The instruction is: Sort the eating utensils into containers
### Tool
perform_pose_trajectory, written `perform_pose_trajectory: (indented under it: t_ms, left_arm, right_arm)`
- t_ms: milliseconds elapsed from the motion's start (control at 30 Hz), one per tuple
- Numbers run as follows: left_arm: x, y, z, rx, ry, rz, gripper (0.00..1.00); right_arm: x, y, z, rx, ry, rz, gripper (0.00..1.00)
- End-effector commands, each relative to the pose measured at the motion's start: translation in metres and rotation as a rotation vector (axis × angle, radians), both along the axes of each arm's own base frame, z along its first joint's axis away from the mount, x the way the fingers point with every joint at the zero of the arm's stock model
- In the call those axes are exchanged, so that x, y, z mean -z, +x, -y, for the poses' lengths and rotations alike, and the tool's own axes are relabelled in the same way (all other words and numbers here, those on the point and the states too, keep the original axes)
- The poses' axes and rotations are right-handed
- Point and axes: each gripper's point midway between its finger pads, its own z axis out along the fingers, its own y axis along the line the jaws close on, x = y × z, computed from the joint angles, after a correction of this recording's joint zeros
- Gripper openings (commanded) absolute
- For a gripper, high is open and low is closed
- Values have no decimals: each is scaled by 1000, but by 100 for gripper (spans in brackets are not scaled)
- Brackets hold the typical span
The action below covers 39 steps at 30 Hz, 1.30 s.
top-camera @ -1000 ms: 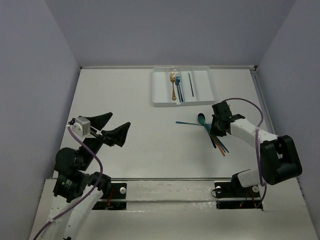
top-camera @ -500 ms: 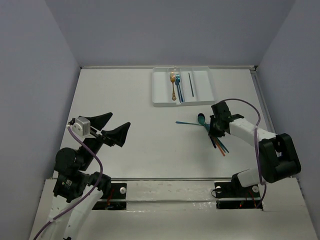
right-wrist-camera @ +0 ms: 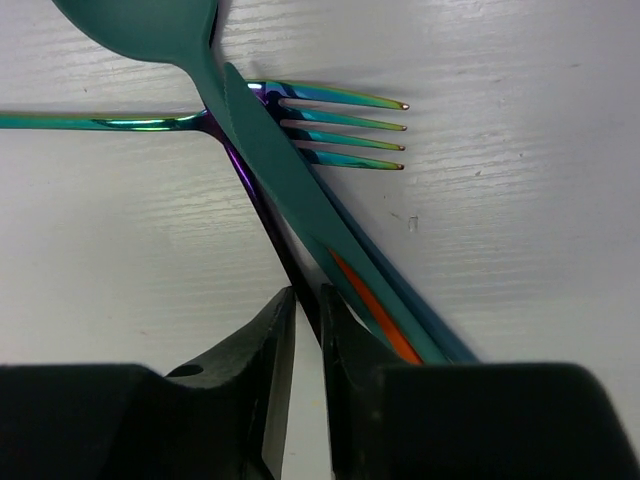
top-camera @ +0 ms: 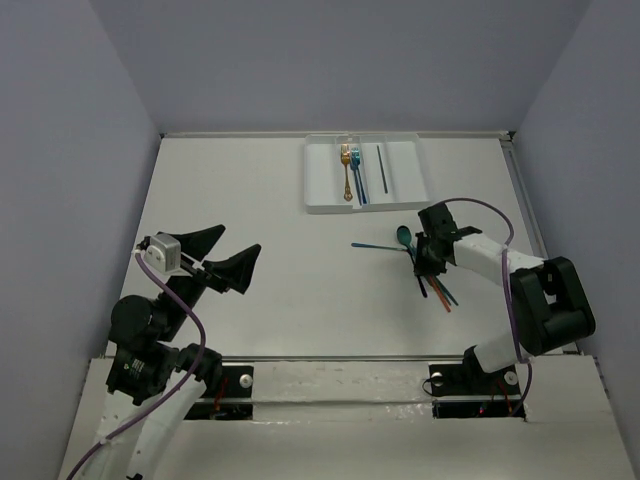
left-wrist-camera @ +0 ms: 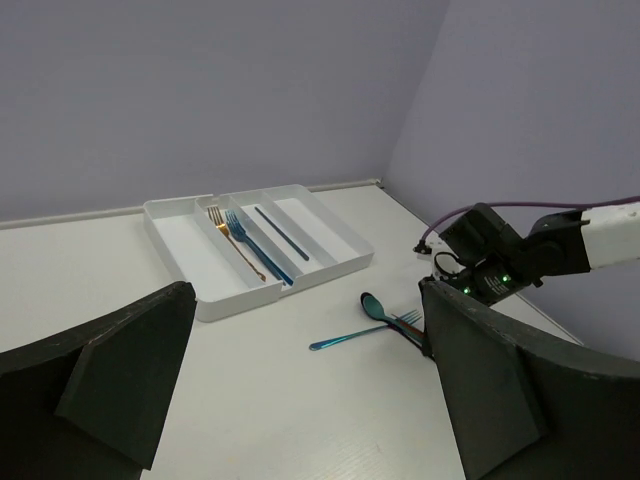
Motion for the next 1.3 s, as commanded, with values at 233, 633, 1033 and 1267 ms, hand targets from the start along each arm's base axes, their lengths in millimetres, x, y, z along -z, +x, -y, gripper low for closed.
perform_pose_trajectory:
  t_ms: [233, 633, 1033, 1267]
  left_arm:
    - [-25, -9, -2, 9, -25, 72, 99]
    - [-25, -8, -2, 7, -26, 70, 99]
    - [-24, -8, -2, 6, -24, 69, 99]
    - [-24, -8, -2, 3, -26, 70, 99]
  right_arm:
    - [-18, 14, -16, -51, 16, 68, 14]
    - [-12, 13, -34, -112, -13, 46, 12]
    - [-38, 5, -69, -201, 38, 116, 0]
    - [-66, 12, -80, -197, 137, 242, 0]
